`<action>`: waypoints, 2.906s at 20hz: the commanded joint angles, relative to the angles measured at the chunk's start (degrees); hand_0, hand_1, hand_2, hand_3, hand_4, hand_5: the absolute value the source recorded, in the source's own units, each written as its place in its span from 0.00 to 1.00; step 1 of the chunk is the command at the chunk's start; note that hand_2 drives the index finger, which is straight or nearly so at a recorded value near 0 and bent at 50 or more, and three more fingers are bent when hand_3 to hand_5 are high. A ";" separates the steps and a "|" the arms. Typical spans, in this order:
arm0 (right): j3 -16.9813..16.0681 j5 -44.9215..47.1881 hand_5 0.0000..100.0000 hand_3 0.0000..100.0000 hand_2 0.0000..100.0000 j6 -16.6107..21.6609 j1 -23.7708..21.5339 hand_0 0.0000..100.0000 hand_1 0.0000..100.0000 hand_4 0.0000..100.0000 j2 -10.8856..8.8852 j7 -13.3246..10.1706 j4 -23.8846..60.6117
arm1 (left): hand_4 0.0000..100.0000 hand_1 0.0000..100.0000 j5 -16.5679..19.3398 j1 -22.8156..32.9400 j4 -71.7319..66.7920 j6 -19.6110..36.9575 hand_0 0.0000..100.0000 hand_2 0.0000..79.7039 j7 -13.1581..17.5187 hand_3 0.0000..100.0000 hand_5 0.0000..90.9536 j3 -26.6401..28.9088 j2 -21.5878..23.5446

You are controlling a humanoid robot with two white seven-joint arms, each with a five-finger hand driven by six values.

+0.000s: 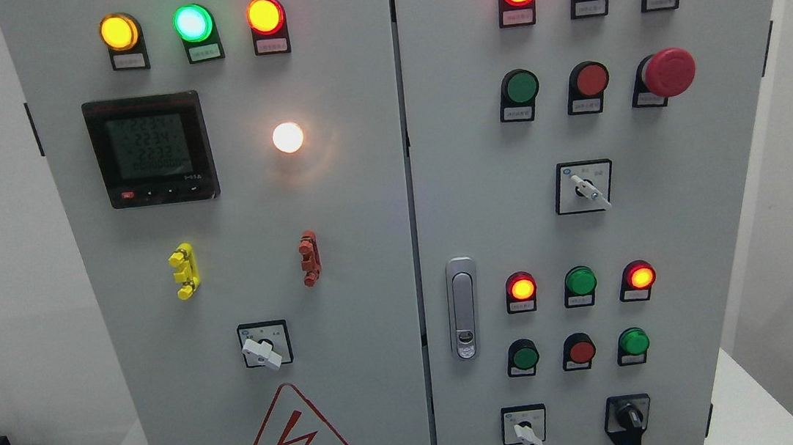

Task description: Trip black knob to open circuit

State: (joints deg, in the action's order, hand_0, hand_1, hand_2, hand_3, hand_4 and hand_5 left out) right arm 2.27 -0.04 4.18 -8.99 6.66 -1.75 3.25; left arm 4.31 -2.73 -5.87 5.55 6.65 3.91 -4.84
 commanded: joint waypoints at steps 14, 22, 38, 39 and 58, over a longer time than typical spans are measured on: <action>1.33 -1.98 0.00 0.00 0.00 0.91 1.87 0.00 0.12 0.00 0.10 2.98 6.76 | 0.00 0.39 0.00 0.00 1.12 -0.02 0.12 0.00 0.03 0.00 0.00 -0.04 0.00; 5.73 -1.89 0.00 0.00 0.00 6.01 0.99 0.00 0.12 0.00 -0.16 2.10 15.11 | 0.00 0.39 0.00 0.00 1.12 -0.02 0.12 0.00 0.03 0.00 0.00 -0.04 0.00; 7.14 -1.80 0.00 0.00 0.00 16.56 -1.91 0.00 0.12 0.00 -4.11 4.38 35.15 | 0.00 0.39 0.00 0.00 1.12 -0.02 0.12 0.00 0.03 0.00 0.00 0.05 0.00; 7.05 -1.80 0.00 0.00 0.00 16.82 -1.99 0.00 0.12 0.00 -4.55 4.30 36.38 | 0.00 0.39 0.00 0.00 1.12 -0.02 0.12 0.00 0.03 0.00 0.00 -0.04 0.00; 4.94 -1.54 0.00 0.09 0.00 28.34 -2.70 0.00 0.12 0.00 -7.72 -1.59 52.21 | 0.00 0.39 0.00 0.00 1.12 -0.02 0.12 0.00 0.03 0.00 0.00 -0.04 0.00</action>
State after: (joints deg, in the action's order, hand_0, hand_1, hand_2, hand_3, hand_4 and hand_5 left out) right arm 8.19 0.00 31.82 -11.77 0.91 -1.85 46.32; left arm 4.31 -2.72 -5.87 5.56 6.65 3.90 -4.83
